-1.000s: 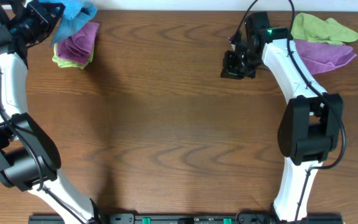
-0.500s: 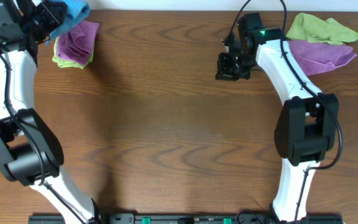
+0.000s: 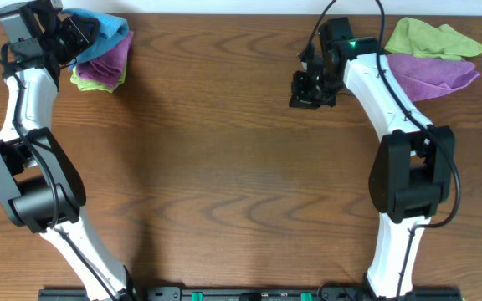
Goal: Fold the cloth
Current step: 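Lower the blue cloth onto the pink-green stack and open the left gripper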
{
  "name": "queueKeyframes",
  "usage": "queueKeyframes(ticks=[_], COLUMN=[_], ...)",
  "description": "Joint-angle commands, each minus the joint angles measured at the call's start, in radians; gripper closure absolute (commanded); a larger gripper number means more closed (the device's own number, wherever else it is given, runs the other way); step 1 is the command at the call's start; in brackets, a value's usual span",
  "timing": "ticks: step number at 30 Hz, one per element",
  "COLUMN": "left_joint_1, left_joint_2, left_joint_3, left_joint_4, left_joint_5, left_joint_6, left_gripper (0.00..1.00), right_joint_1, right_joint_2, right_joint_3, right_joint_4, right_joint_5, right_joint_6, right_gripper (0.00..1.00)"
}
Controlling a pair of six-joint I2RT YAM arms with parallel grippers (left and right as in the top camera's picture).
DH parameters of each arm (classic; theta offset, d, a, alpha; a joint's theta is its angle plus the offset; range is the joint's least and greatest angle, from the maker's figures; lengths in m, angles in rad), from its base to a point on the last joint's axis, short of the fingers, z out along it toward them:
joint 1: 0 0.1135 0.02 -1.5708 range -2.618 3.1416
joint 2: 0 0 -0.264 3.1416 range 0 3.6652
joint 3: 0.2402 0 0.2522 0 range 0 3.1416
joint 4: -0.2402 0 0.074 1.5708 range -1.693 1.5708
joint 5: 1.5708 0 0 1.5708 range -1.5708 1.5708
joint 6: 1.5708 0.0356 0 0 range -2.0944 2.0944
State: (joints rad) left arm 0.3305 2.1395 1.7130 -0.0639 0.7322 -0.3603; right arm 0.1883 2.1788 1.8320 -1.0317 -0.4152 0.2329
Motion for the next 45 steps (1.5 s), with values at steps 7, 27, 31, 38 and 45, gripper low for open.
queueKeyframes(ticks=[7, 27, 31, 38, 45], left_joint_1=[-0.005, 0.052, 0.06, 0.077, 0.111], left_joint_2=[-0.007, -0.008, -0.009, -0.016, -0.072], left_joint_3=[0.015, 0.016, 0.016, 0.017, 0.018], left_joint_4=[-0.142, -0.394, -0.457, -0.541, -0.624], left_joint_5=[-0.134, -0.059, -0.056, -0.105, -0.165], left_joint_6=[0.069, -0.022, -0.021, -0.022, -0.021], left_gripper=[0.94, 0.05, 0.05, 0.05, 0.05], right_joint_1=[0.029, 0.036, 0.036, 0.036, 0.036], right_joint_2=[-0.03, -0.03, -0.03, -0.03, -0.03], right_joint_3=[0.018, 0.018, 0.018, 0.018, 0.018], right_joint_4=[-0.002, 0.0, 0.008, 0.01, 0.01], right_joint_5=[-0.005, -0.013, -0.039, -0.046, -0.046], right_joint_6=[-0.013, -0.013, -0.013, -0.014, -0.027], right_gripper=[0.98, 0.98, 0.98, 0.98, 0.98])
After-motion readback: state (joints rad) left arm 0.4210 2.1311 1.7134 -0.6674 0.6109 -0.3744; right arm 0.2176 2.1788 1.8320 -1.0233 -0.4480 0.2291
